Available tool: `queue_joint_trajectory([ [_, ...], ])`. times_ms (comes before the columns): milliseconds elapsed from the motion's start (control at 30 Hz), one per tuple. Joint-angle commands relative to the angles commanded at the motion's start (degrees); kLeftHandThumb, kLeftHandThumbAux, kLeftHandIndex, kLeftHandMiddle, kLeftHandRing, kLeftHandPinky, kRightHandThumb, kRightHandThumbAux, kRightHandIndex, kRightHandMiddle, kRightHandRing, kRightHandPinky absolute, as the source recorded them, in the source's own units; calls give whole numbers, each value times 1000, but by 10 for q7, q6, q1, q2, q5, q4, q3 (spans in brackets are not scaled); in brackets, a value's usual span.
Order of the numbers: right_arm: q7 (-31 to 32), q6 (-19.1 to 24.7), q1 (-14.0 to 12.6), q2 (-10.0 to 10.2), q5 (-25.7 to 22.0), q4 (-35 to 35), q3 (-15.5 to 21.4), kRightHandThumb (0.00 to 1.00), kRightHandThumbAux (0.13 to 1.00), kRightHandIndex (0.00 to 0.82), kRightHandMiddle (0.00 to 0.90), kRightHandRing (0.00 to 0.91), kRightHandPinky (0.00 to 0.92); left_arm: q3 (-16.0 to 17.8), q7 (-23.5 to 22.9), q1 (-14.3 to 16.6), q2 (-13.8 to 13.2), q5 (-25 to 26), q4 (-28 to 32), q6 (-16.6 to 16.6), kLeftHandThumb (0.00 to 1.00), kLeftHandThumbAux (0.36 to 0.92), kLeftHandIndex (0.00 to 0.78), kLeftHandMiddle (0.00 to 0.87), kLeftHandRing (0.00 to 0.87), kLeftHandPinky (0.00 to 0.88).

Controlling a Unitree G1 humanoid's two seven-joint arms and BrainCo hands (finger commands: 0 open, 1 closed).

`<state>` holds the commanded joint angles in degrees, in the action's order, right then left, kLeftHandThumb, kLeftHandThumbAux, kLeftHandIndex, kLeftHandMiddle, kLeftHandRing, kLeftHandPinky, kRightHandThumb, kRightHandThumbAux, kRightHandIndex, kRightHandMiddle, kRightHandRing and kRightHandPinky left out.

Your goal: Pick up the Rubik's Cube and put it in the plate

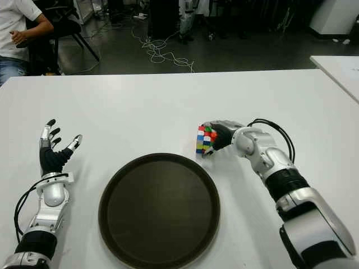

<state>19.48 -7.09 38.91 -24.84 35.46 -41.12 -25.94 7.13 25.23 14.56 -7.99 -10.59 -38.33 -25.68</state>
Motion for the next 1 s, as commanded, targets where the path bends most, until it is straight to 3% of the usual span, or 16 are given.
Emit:
queue_joint_trajectory([
  [200,4,-1,6,4,-4,-6,1,0,621,296,223,209,131,-2,5,-1,-1,-6,2,3,0,723,73,89,103,147],
  [1000,-26,-24,43,27,8,-99,-15,0,619,237,186,188,139,1,2,0,-1,-7,0,1,0,733,70,87,105,163],
])
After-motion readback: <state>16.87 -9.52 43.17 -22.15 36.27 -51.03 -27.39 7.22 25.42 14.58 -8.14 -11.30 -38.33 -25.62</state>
